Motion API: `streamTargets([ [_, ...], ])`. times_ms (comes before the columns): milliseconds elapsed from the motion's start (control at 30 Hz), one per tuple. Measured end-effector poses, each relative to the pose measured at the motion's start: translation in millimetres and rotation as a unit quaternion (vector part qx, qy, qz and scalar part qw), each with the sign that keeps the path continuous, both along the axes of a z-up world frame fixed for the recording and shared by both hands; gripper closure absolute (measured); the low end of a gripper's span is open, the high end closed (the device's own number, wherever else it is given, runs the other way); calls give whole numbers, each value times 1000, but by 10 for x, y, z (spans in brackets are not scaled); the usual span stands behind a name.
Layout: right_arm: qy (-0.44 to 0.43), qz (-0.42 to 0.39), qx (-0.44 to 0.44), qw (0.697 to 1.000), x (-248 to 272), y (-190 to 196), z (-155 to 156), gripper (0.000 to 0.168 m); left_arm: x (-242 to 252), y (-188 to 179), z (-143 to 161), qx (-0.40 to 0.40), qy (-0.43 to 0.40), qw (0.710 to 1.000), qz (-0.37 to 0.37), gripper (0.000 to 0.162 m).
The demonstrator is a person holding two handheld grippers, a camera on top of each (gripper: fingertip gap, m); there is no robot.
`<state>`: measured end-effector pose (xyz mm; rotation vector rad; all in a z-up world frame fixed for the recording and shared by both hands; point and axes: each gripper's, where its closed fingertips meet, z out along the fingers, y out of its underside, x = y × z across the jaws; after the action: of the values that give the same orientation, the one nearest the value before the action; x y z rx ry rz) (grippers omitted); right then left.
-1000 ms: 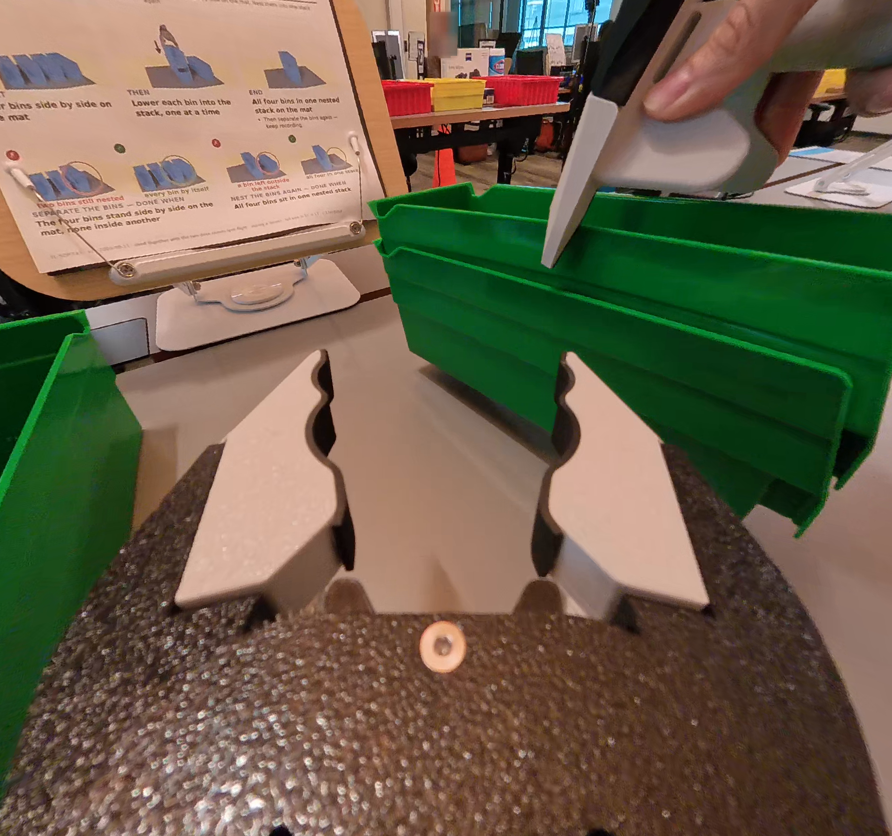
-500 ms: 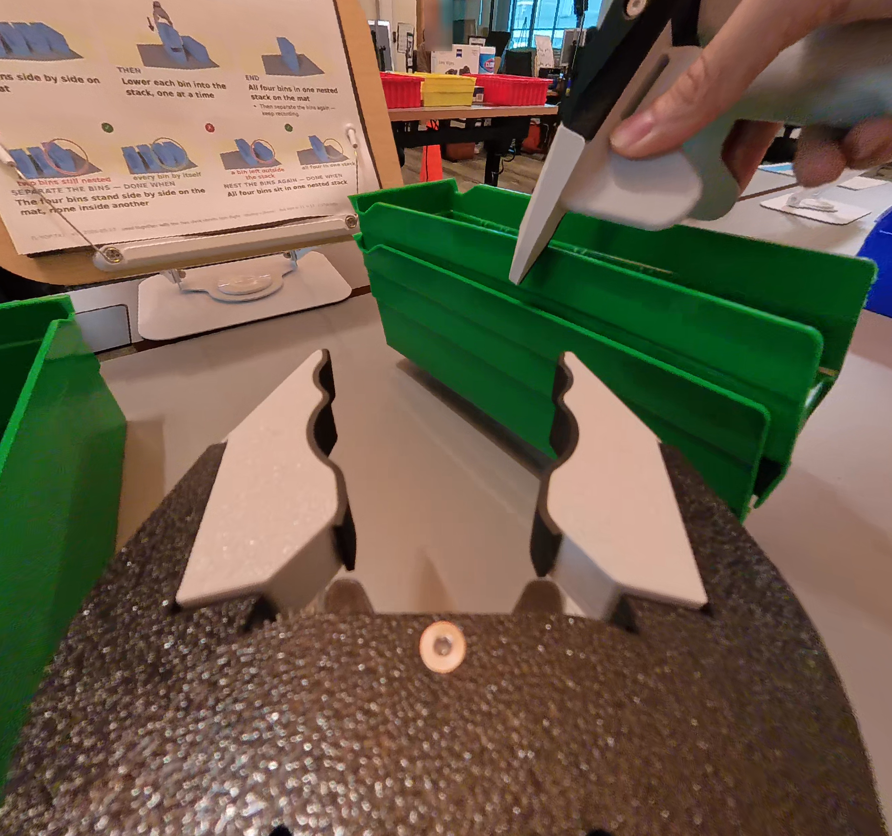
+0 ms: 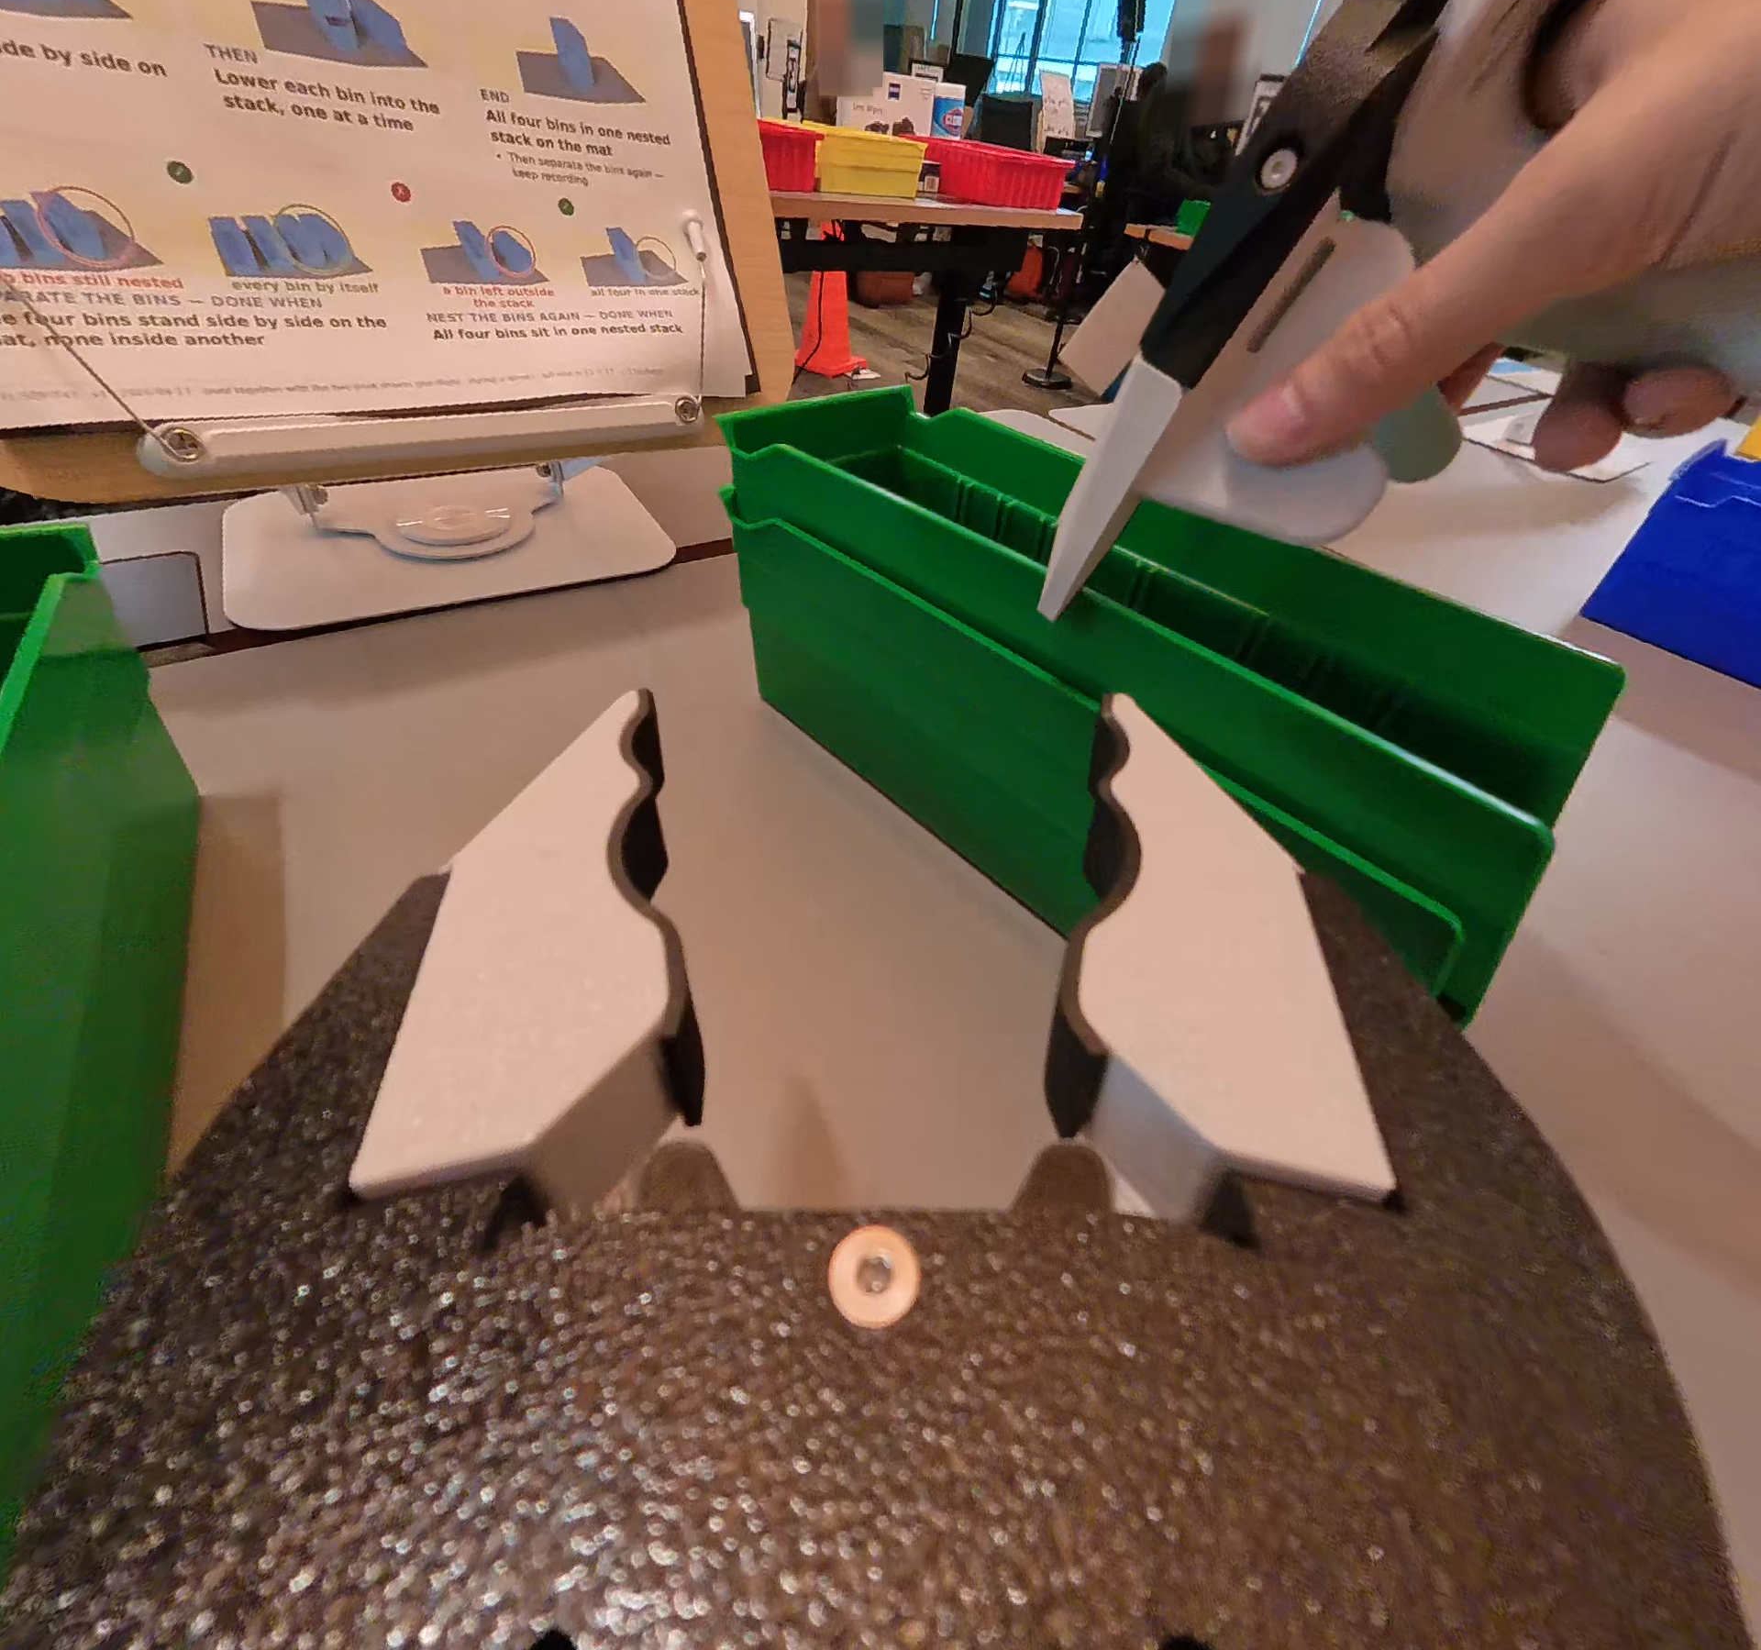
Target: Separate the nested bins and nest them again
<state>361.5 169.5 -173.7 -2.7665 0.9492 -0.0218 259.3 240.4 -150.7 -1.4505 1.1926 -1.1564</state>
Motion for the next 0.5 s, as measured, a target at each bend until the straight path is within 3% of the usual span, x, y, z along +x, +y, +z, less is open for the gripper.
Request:
streamTargets([
  [133, -11, 15, -16, 1000, -20, 8, 59, 69, 12, -42, -8, -1, 2, 1000, -6, 74],
  [267, 34, 5, -49, 998, -90, -100, -77, 55, 3, -38, 2, -3, 1, 1000, -8, 74],
  [500, 30, 11, -40, 999, -102, -53, -88, 60, -11, 25, 1, -17, -2, 1000, -5, 74],
])
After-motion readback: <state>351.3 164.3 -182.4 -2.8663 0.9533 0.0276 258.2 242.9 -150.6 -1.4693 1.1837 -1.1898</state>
